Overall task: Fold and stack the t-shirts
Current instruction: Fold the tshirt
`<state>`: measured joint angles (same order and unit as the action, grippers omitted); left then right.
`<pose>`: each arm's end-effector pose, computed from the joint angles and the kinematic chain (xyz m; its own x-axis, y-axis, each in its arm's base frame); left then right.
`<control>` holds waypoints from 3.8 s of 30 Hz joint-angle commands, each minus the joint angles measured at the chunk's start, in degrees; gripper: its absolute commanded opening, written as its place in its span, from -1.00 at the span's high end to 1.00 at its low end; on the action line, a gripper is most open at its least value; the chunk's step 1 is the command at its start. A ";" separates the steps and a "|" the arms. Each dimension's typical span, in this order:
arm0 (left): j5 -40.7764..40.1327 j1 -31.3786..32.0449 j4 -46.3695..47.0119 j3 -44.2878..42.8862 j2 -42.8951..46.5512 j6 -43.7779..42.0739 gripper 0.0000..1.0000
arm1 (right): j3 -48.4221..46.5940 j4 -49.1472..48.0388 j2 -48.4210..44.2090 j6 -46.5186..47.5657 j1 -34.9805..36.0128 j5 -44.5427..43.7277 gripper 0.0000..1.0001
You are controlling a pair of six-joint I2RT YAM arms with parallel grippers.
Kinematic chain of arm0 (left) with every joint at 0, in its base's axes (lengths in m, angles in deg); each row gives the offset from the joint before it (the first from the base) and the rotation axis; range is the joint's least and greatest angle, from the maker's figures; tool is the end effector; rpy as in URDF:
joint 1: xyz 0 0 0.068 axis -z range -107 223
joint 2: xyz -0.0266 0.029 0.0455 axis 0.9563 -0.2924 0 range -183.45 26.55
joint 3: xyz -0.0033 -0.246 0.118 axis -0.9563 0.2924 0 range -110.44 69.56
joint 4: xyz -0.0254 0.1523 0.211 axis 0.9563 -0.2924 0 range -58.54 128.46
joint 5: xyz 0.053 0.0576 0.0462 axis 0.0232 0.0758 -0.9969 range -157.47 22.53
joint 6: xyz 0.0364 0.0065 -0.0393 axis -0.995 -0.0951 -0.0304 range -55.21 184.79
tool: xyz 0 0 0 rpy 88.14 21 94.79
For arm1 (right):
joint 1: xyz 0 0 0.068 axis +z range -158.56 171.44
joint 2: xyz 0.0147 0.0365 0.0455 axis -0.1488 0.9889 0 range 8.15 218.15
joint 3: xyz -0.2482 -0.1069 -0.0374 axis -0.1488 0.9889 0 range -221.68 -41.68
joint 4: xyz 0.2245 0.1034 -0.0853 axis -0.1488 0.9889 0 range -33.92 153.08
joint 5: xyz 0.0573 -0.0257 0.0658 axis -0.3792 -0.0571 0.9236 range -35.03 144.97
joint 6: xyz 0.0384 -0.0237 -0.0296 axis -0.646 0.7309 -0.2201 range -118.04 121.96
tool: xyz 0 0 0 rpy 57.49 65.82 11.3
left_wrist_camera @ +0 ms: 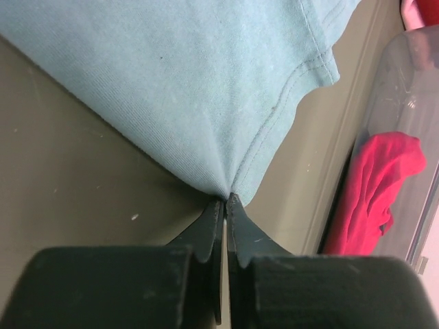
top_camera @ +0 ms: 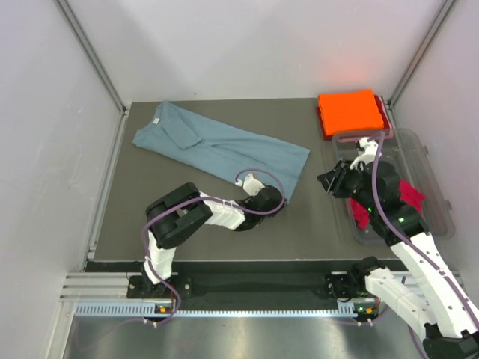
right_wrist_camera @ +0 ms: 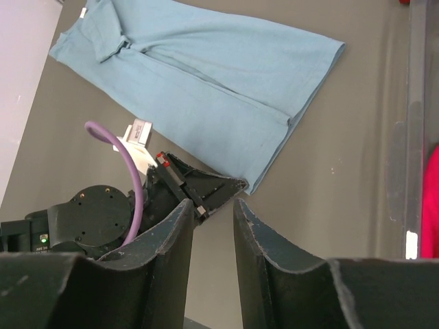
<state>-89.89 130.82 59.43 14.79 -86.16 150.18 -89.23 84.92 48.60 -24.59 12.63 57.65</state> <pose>0.2184 -0.3212 0.1169 -0.6439 -0.7068 -0.2928 -0.2694 0.5676 -0.7780 0.1454 0.0582 0.3340 -0.4883 0.2896 -0.8232 -0.2048 0.8790 0.4307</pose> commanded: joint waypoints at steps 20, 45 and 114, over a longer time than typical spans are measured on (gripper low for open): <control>2.90 3.52 -6.20 9.31 10.04 1.89 1.00 | -2.11 2.53 3.85 3.69 -1.59 4.35 0.37; 4.14 19.34 -26.92 21.81 27.98 9.89 0.34 | -0.18 2.98 18.35 6.77 -3.35 13.58 0.34; 35.68 -77.16 -8.40 -50.33 -31.50 -33.18 1.00 | -8.08 -13.37 42.34 2.19 -3.61 13.14 0.32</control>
<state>-54.37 54.56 50.49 -29.82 -112.86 116.95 -94.46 74.91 88.56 -24.04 9.64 71.83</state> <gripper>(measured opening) 0.012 0.340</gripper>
